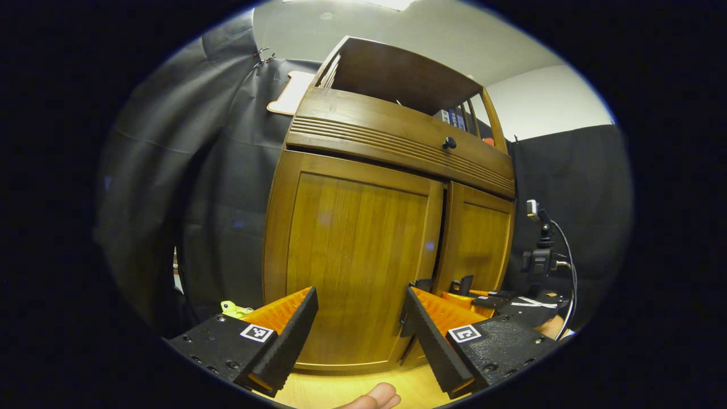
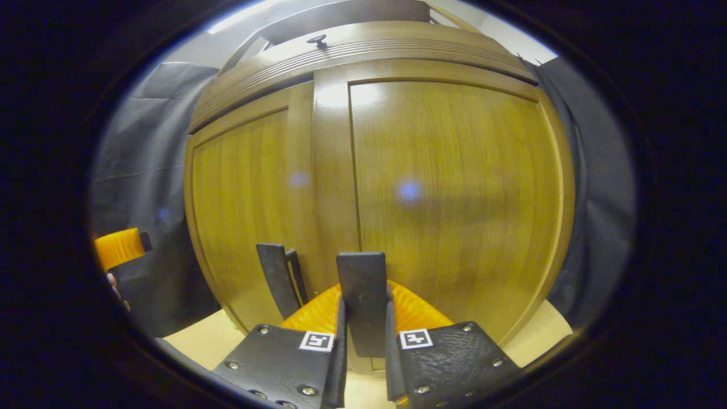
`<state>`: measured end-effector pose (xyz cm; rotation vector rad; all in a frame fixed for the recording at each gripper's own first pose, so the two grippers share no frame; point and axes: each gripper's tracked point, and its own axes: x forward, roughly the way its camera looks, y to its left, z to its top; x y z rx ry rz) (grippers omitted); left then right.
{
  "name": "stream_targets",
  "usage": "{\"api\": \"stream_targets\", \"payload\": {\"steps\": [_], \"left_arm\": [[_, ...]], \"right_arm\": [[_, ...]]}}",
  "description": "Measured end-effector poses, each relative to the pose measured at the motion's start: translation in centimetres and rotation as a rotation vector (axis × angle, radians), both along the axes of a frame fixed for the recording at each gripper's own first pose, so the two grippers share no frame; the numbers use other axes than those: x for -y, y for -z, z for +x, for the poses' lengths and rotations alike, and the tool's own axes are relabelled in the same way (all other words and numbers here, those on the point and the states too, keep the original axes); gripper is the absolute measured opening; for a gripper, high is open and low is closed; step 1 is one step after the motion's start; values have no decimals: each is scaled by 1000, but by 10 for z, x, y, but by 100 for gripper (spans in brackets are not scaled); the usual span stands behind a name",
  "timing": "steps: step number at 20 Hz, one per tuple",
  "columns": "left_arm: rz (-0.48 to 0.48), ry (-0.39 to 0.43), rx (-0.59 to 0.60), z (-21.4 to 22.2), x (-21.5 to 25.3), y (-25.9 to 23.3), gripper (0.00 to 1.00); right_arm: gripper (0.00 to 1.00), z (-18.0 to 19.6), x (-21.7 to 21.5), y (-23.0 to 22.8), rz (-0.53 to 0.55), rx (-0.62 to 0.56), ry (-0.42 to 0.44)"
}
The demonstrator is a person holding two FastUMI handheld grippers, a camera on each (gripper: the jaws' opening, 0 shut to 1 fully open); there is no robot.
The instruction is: Open the right door of the double-door shoe cabinet with the right hand, and open the left door with the left hand.
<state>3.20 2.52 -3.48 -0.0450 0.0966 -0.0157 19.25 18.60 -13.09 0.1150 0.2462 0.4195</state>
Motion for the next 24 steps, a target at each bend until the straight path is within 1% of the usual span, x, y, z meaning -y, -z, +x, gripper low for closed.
{"api": "stream_targets", "payload": {"steps": [5, 7, 8, 9, 10, 13, 14, 15, 16, 17, 18, 19, 24], "left_arm": [[26, -2, -7, 3, 5, 5, 92], [65, -9, -1, 5, 7, 5, 100], [79, -15, 1, 6, 7, 7, 92], [83, -14, -4, 6, 9, 9, 92], [76, -7, -12, 8, 13, 12, 96], [63, 31, -45, 8, 27, 23, 96], [62, 39, -52, 8, 29, 25, 93], [61, 39, -57, 8, 30, 27, 96], [59, 34, -58, 9, 29, 27, 96], [59, 26, -60, 10, 27, 27, 92], [60, 22, -62, 10, 26, 29, 96], [61, 20, -64, 10, 27, 29, 92], [53, 4, -71, 11, 24, 32, 93]], "right_arm": [[28, -27, 14, -4, 24, -6, -58], [28, -38, 21, -5, 29, -9, -73], [28, -44, 25, -6, 27, -9, -82], [28, -49, 29, -8, 25, -8, -87], [28, -55, 35, -8, 28, -14, -88], [28, -68, 48, -9, 26, -14, -95], [28, -72, 52, -9, 29, -17, -97], [28, -75, 56, -9, 31, -22, -99], [28, -76, 58, -9, 33, -27, -102], [28, -79, 61, -9, 35, -32, -102], [28, -81, 64, -9, 34, -37, -103], [28, -84, 68, -9, 30, -38, -104], [28, -101, 91, -11, 25, -40, -92]]}}
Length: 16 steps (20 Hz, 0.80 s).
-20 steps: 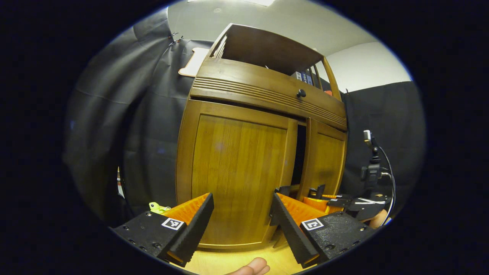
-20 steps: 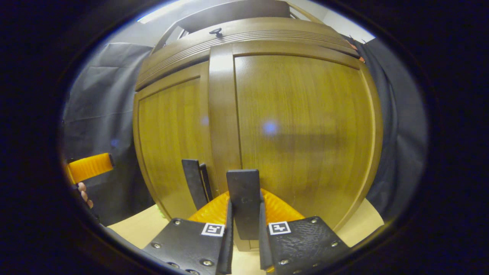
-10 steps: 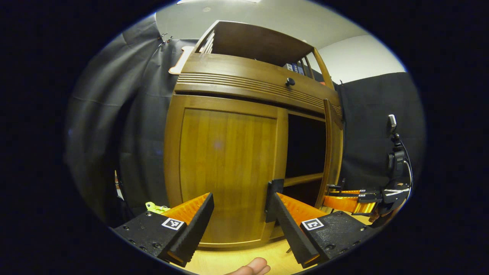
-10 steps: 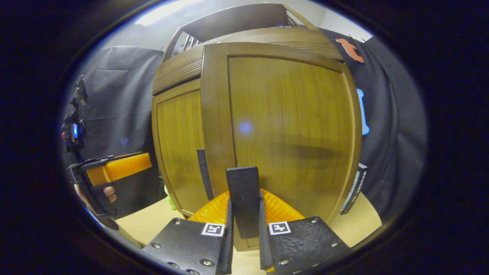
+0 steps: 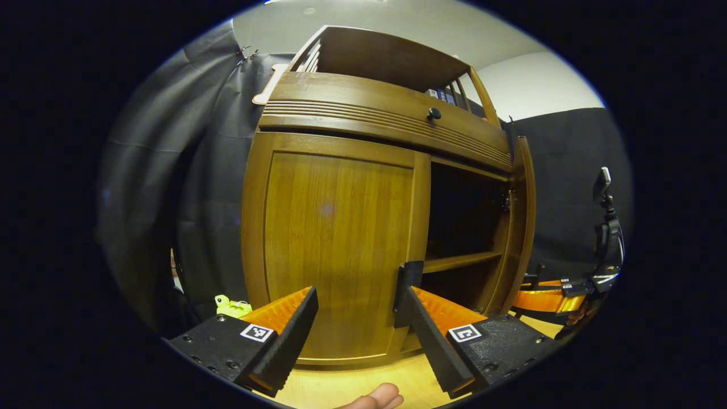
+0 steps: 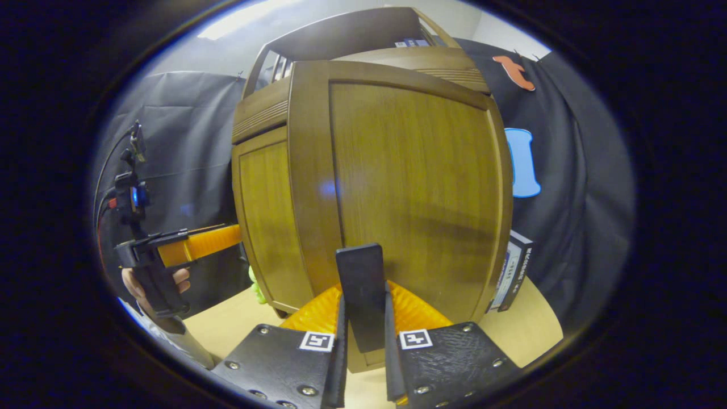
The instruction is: Open the right door of the double-door shoe cabinet with the right hand, and open the left door with the left hand.
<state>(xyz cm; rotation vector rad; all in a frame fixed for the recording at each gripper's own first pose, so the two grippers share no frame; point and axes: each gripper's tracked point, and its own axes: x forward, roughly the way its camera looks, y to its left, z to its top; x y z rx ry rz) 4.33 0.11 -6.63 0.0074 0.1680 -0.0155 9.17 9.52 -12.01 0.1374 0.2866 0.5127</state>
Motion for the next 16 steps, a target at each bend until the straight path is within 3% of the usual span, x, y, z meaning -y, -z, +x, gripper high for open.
{"api": "stream_targets", "payload": {"steps": [5, 6, 7, 8, 9, 10, 11, 16], "left_arm": [[-9, -5, -6, -3, 3, 2, 96], [-7, -4, -3, -4, 4, 2, 92], [-5, -4, -2, -4, 5, 1, 96], [-4, -2, 0, -4, 6, 1, 92], [-2, 3, 2, -5, 8, 0, 96], [1, 8, 4, -6, 10, 0, 96], [3, 12, 5, -7, 11, 0, 92], [11, 28, 1, -7, 18, 3, 92]], "right_arm": [[28, -14, 24, -2, 9, -9, 26], [28, -15, 28, -3, 12, -10, 32], [28, -18, 32, -2, 12, -9, 38], [28, -19, 36, -3, 14, -9, 47], [24, -20, 40, -2, 17, -8, 59], [27, -21, 44, -2, 16, -8, 69], [24, -23, 48, -2, 8, -1, 78], [27, -30, 73, -1, -8, 7, 124]]}}
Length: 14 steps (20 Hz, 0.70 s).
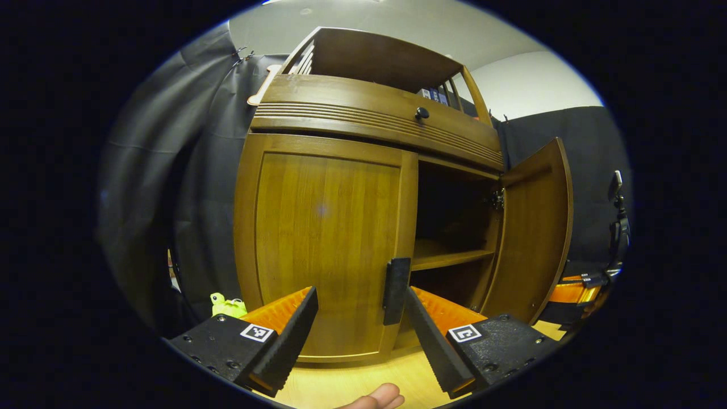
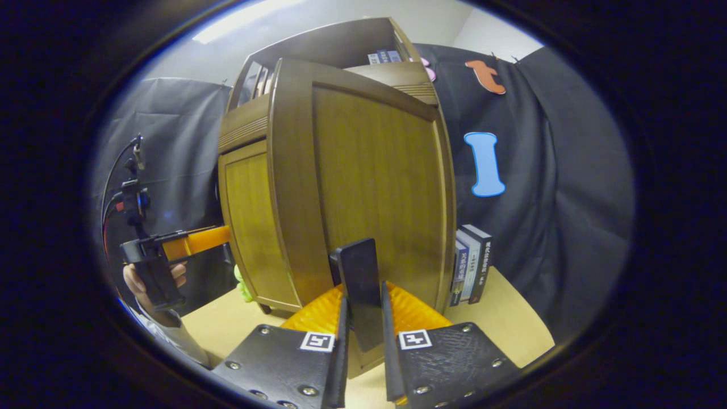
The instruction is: Open the right door of the double-door shoe cabinet with the right hand, and open the left door with the left hand.
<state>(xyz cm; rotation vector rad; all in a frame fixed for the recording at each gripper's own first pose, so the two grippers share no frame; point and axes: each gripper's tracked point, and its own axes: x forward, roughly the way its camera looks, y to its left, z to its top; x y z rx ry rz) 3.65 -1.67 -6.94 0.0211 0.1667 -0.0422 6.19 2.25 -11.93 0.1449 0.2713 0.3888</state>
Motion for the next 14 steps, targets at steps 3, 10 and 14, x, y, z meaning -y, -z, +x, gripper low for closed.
{"api": "stream_targets", "payload": {"steps": [3, 10, 14], "left_arm": [[7, 2, 3, 0, 2, 0, 92], [3, 12, 3, -2, 7, 0, 92], [1, 1, -8, 0, 5, 3, 92]], "right_arm": [[27, -10, 25, 0, -12, 7, 49], [9, -2, 99, 10, -113, 23, 211], [0, 4, 139, 21, -62, -11, 253]]}}
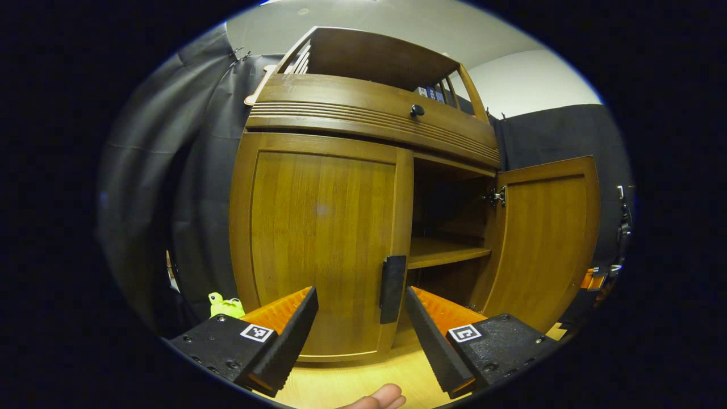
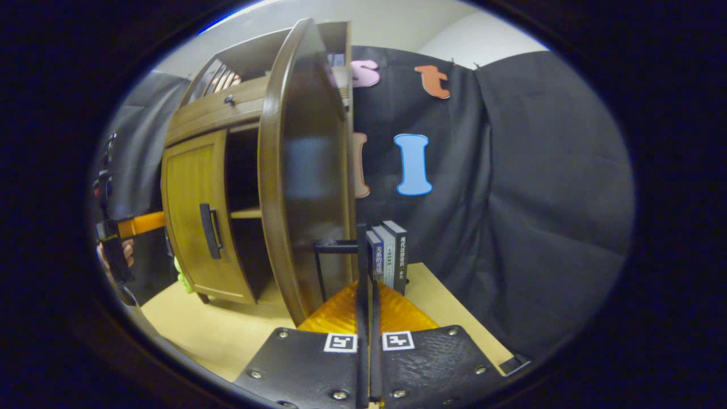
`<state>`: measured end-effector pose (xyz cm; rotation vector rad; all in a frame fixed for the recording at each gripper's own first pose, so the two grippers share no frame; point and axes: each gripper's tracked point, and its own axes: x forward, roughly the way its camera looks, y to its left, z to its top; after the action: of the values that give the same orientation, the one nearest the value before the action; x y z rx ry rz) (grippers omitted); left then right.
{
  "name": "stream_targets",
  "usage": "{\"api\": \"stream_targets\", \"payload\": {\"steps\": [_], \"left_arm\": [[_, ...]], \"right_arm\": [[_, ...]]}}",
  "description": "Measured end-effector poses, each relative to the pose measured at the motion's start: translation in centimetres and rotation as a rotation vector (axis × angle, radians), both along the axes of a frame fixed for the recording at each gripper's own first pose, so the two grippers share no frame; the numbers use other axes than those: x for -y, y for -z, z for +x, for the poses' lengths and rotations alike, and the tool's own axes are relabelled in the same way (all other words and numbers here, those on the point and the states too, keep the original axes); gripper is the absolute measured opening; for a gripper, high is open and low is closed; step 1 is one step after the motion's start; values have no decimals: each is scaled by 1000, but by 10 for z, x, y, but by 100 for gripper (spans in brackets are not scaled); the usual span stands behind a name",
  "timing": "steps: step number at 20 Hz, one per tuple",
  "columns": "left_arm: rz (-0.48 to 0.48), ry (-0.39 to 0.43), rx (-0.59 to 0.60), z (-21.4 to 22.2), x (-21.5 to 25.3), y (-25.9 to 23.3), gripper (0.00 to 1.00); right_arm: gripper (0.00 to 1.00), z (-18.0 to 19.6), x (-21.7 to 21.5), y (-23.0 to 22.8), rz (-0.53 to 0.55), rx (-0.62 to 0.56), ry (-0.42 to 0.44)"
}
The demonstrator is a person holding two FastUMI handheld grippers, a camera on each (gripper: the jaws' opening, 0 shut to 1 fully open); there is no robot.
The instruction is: Open the right door of the double-door shoe cabinet with the right hand, and open the left door with the left hand.
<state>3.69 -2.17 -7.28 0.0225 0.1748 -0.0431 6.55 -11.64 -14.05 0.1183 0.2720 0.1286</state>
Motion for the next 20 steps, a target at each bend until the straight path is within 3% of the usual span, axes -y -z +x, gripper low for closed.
{"api": "stream_targets", "payload": {"steps": [3, 10, 13, 15, 20], "left_arm": [[3, 3, -7, 1, 1, 2, 92], [2, 5, -14, 8, 3, 8, 93], [2, -6, -32, 14, 1, 17, 93], [-2, -11, -45, 20, 1, 25, 96], [7, -33, -97, 31, 7, 48, 93]], "right_arm": [[2, 5, 8, 0, 41, 19, -20], [2, 8, 25, -1, -16, 32, -82], [1, 0, 44, -3, -39, 53, -65], [19, -9, 65, -18, -21, 93, -3], [99, -49, 92, -58, -15, 203, 95]]}}
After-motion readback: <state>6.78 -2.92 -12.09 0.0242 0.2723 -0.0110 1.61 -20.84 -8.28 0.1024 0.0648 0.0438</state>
